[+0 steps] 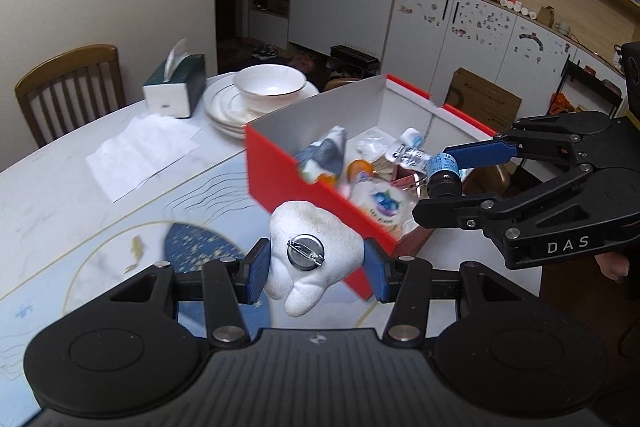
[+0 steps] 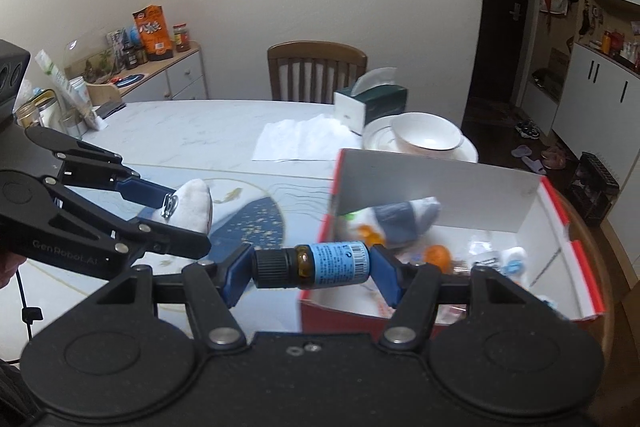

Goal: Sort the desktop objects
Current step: 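Carry the tooth plush with the left tool while the right tool carries the bottle into the box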

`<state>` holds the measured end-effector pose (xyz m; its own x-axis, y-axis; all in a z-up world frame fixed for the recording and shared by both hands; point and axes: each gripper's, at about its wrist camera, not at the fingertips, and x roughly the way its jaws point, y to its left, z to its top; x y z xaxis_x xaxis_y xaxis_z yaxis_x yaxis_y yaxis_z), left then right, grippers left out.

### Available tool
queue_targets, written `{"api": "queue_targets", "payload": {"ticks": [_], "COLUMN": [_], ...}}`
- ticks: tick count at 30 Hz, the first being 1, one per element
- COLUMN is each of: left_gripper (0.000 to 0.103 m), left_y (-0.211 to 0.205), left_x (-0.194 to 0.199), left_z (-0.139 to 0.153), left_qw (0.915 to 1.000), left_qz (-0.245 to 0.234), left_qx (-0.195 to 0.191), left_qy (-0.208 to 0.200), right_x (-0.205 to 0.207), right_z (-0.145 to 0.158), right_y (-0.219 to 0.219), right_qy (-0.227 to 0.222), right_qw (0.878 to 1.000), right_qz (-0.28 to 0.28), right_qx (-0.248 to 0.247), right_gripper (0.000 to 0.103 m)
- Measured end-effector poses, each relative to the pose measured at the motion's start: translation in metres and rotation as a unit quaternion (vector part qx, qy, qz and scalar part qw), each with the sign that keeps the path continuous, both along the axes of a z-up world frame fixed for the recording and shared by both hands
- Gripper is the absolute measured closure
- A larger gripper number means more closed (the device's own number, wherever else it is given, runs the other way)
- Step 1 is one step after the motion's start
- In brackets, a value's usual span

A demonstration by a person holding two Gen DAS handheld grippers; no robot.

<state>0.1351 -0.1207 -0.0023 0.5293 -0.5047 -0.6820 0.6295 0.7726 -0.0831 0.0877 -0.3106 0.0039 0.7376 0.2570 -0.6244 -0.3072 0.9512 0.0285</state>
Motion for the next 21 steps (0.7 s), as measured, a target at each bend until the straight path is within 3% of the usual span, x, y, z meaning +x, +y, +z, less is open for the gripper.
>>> {"api": "queue_targets", "payload": {"ticks": [21], "left_gripper": [0.055], "left_y": [-0.116], "left_x": [0.032], "left_z": [-0.009], "left_qw": [0.9983], "left_qz": [-0.047], "left_qx": [0.035], "left_qy": [-0.004], "right_x": [0.023], "right_z": [-0.014], "right_y": [-0.099], "right_qy": [0.006], "right_qw": [0.999], "right_qz": [-0.033], "right_qx": [-0.01], "right_gripper": [0.041]}}
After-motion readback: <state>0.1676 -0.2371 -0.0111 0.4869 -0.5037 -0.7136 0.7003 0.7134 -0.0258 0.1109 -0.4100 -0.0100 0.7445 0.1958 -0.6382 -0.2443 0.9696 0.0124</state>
